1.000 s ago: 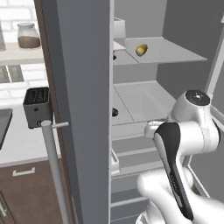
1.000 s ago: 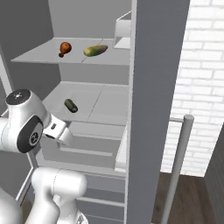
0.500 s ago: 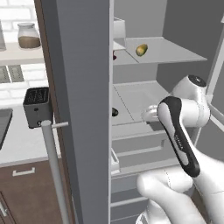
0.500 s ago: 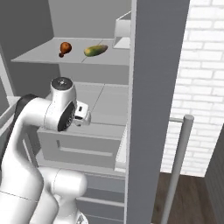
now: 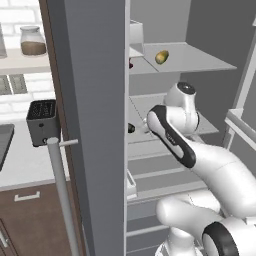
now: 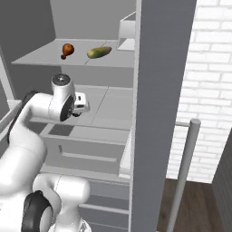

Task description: Place one cucumber and one chicken drumstick in each tupperware on the nearby counter, to pack two identical lunches.

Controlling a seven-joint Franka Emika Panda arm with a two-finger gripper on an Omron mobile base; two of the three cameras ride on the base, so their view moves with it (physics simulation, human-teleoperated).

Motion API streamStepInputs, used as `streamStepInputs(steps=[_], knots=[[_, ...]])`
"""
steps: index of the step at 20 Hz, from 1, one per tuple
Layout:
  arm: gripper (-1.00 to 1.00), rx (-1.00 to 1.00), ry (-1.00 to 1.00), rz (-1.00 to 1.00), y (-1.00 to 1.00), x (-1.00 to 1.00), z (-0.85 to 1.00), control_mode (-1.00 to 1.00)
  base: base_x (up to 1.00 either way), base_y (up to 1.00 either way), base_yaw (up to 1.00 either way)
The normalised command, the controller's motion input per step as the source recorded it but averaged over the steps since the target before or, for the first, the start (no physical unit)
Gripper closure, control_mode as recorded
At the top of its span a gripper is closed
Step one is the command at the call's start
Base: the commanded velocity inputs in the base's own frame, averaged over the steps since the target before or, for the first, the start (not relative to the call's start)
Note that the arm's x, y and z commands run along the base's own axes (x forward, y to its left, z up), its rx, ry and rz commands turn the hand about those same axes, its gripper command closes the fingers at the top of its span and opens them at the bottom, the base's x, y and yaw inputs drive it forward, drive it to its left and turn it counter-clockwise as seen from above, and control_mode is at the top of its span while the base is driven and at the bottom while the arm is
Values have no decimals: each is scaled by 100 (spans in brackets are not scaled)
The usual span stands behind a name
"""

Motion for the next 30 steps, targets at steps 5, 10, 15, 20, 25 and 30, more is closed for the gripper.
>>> streamStepInputs(steps=[5,10,15,20,25,30], knots=[[-100,-20,6,-1,65,75,-1,-100,0,0,0],[-100,-4,3,0,0,32,-18,-100,0,0,0],[-100,-5,0,0,0,48,-35,-100,0,0,0],[-100,0,0,0,0,59,-26,-100,0,0,0],[-100,-1,7,0,0,54,-38,-100,0,0,0],[-100,-2,7,0,11,58,-29,-100,0,0,0]])
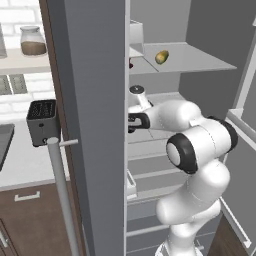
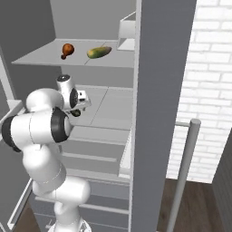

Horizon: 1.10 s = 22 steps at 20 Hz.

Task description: Place one cucumber and one chicken drumstick in each tupperware on the nearby counter, to pack two identical lunches.

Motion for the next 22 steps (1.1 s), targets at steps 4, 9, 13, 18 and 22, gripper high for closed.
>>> streamStepInputs(steps=[4,9,13,18,22], knots=[[100,-5,16,0,16,29,-47,-100,0,0,0],[100,-6,14,0,0,0,-67,-100,0,0,0],[100,0,5,0,0,0,-13,-100,0,0,0],[100,1,2,0,-40,-71,-2,-100,0,0,0],[100,1,-9,0,-88,-100,0,-100,0,0,0]])
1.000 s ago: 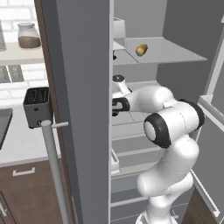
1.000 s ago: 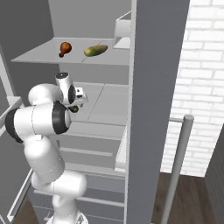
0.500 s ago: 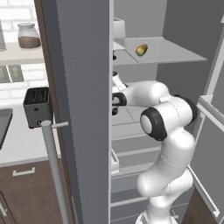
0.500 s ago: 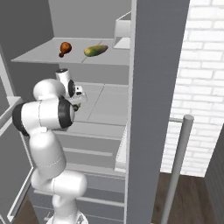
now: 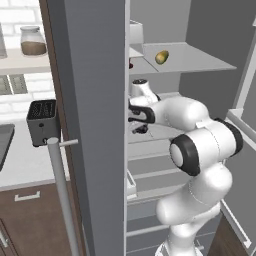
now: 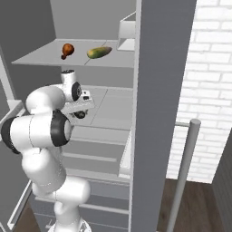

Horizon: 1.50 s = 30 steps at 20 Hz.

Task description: Place one cucumber and one chicken drumstick in each tupperware on the nearby counter, to pack two identical lunches.

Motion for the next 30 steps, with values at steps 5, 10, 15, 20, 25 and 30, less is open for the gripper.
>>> streamStepInputs(steps=[5,10,15,20,25,30], knots=[[100,4,-23,0,-89,-100,15,-100,0,0,0],[100,16,-32,-3,-68,-100,86,-100,0,0,0],[100,19,-21,-9,-48,-100,100,-100,0,0,0],[100,12,-7,-9,-27,-100,83,-100,0,0,0],[100,1,1,-1,-7,-100,32,-100,0,0,0],[100,-2,25,0,0,-100,32,-100,0,0,0]])
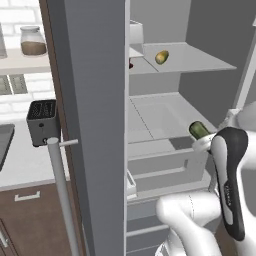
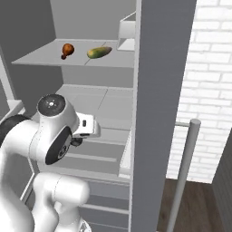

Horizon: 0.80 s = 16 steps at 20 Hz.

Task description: Place one cucumber and one chicken drumstick in each tupperware on the nearby counter, to pack two identical lunches.

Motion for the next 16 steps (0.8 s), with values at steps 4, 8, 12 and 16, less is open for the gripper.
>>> streamStepInputs(steps=[4,8,12,16], knots=[[100,-1,5,0,0,-25,0,100,-75,0,3],[100,0,0,0,0,0,0,100,-100,-1,23],[100,0,0,0,0,0,0,100,-94,39,64],[100,0,0,0,0,0,0,100,-44,88,70]])
